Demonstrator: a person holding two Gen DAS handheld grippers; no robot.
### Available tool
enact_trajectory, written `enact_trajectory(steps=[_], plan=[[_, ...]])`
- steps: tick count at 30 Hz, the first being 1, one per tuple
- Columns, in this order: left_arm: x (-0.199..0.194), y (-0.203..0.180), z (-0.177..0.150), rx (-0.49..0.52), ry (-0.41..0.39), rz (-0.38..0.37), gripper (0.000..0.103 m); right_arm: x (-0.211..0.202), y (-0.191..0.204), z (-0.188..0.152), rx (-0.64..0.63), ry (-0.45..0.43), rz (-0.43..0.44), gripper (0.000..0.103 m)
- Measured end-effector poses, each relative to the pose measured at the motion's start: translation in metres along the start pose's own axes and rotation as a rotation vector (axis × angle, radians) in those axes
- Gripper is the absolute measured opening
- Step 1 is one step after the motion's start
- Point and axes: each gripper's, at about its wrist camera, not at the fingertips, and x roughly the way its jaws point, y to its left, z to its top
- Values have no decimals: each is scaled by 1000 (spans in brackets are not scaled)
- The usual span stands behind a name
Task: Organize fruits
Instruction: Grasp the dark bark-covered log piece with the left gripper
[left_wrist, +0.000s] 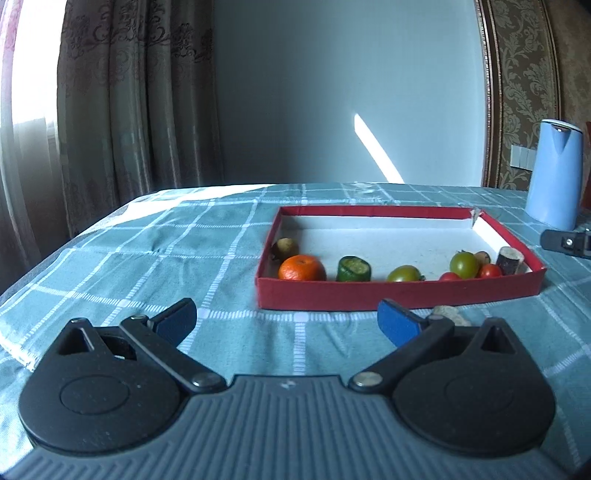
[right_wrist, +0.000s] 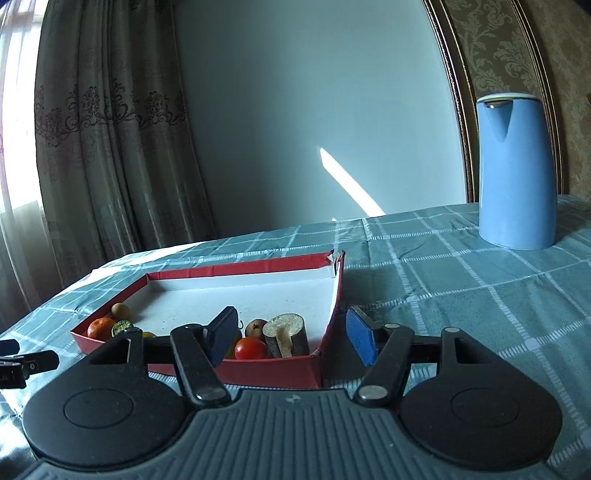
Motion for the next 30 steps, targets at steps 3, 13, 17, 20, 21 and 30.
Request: enact_trajectory(steps=[3,13,17,20,21,30], plan=[[-5,-31,0,80,-5,-46,103,0,-1,-1,2,-1,3,65],[23,-91,2,197,95,-84,103,-10,0,-1,-4,-34,27,65],[39,-90,3,171,162,-55,103,-11,1,0,-5,-40,37,65],[49,-86,4,138,205,-33,103,-13,1,1,-6,-47,44,65],[52,-84,4,129,215,-28,103,-13,1,1,-6,-50,45,65],[56,-79,3,99,243,-36,95,-12,3,1,-13,-45,45,65]])
